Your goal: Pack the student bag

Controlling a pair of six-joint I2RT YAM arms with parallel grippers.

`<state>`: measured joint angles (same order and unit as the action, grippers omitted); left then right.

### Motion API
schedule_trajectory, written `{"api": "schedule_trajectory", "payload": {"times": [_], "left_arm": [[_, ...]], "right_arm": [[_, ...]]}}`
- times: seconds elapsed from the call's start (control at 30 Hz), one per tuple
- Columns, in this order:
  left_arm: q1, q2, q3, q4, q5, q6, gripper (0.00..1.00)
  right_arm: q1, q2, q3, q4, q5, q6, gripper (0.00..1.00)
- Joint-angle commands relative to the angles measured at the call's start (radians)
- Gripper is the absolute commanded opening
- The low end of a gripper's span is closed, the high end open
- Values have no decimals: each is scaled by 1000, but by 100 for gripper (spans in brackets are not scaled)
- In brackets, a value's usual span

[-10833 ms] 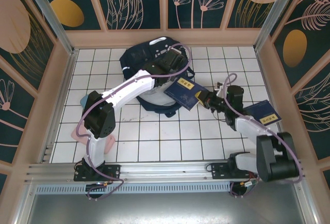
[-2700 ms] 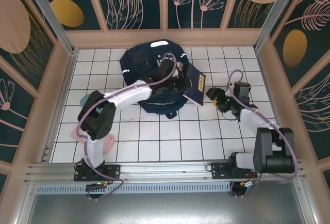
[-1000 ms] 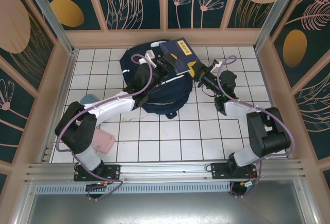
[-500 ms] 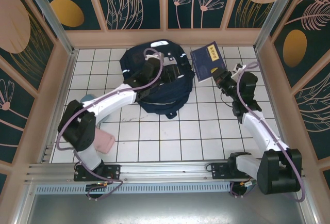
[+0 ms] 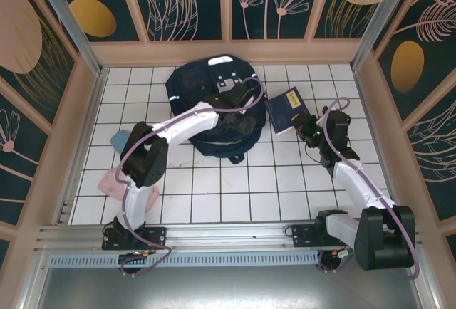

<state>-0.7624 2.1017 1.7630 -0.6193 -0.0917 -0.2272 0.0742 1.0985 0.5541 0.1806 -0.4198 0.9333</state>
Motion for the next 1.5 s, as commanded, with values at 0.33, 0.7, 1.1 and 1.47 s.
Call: {"api": "schedule_trajectory", "payload": {"times": [0.33, 0.7, 1.1, 1.47], "left_arm": [[-2, 168, 208, -221, -100, 72, 69], [-3, 170, 260, -202, -258, 42, 38], [-3, 26, 210, -115, -378, -11, 0], [-2, -161, 70, 152, -472, -65, 0]], "right_arm": [[-5, -6, -2, 42, -21, 21, 0], [-5, -5, 6, 26, -21, 27, 0], [-4, -92, 4, -94, 54, -34, 0], [-1, -143, -18, 16, -145, -62, 1]]}}
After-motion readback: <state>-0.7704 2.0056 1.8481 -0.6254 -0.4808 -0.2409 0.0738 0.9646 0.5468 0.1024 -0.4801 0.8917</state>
